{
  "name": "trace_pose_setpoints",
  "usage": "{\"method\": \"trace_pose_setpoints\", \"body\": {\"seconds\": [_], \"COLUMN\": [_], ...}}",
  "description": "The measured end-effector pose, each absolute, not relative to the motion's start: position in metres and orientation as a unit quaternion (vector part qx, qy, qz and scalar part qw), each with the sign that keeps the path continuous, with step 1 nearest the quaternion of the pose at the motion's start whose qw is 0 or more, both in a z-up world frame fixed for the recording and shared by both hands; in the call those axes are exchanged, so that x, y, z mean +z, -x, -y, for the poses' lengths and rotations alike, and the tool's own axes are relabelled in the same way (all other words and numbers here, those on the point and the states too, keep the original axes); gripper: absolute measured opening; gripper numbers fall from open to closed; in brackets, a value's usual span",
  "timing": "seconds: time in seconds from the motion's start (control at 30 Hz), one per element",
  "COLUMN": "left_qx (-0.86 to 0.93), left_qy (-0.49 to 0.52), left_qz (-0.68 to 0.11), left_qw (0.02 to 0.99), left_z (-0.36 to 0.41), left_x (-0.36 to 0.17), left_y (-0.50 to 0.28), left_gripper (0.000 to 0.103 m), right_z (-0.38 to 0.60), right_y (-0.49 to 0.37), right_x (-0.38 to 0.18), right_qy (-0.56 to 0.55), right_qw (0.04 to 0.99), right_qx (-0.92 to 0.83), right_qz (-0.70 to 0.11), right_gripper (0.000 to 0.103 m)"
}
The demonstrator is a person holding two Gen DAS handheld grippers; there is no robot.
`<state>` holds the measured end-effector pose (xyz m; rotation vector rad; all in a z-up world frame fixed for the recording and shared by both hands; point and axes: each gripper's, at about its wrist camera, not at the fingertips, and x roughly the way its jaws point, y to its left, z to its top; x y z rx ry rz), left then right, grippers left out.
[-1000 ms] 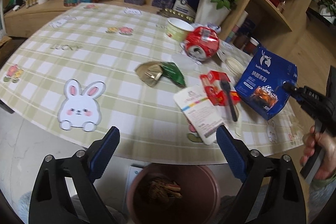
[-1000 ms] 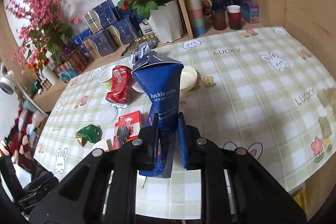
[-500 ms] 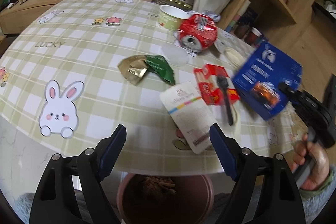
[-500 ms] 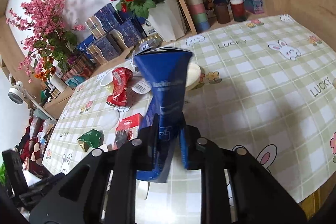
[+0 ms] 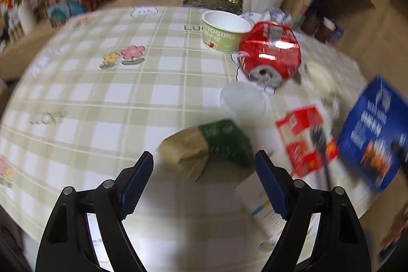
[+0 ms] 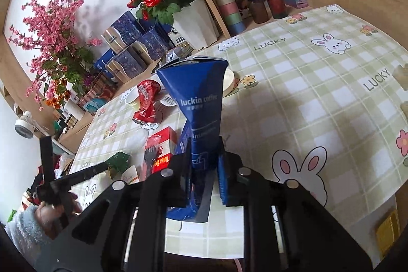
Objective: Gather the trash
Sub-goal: 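Grasp the gold-and-green wrapper with the left tool while the right tool holds the coffee box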
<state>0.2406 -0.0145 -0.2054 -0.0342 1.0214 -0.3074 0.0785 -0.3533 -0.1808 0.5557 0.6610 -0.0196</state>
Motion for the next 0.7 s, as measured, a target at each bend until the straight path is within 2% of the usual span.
{"method": "trace_pose_setpoints", "body": {"seconds": [0.1, 0.27, 0.3, 0.4, 0.53, 0.6, 0.7], "left_qx": [-0.142, -0.144, -0.151, -0.149, -0.158, -0.171, -0.179], "left_qy": [0.025, -0.031, -0.035, -0.023, -0.039, -0.041, -0.051], "left_qz": [-0.495, -0.5, -0.509, -0.509, -0.506, -0.516, -0.511], "left_qw": [0.857, 0.853, 0.847, 0.847, 0.847, 0.839, 0.839], "left_z": [0.024, 0.037, 0.038, 0.036, 0.038, 0.037, 0.035], "left_x": [-0.213, -0.227, -0.233, -0.236, -0.233, -0.229, -0.221], "left_y": [-0.254, -0.269, -0.273, -0.275, -0.268, -0.263, -0.252], "left_gripper": [0.082, 0.085, 0.09, 0.09, 0.06, 0.05, 0.041], "right_z": [0.351, 0.35, 0.351, 0.354, 0.353, 0.351, 0.348], "right_y": [-0.077, -0.073, -0.07, -0.066, -0.062, -0.06, -0.058], "right_x": [-0.179, -0.173, -0.173, -0.175, -0.175, -0.172, -0.167], "right_qy": [-0.266, -0.257, -0.26, -0.274, -0.274, -0.271, -0.267], "right_qw": [0.909, 0.913, 0.912, 0.908, 0.907, 0.909, 0.912], "right_qx": [-0.012, -0.018, -0.021, -0.025, -0.026, -0.026, -0.022], "right_qz": [-0.32, -0.317, -0.317, -0.316, -0.317, -0.317, -0.31], "right_gripper": [0.019, 0.019, 0.019, 0.019, 0.019, 0.019, 0.019]}}
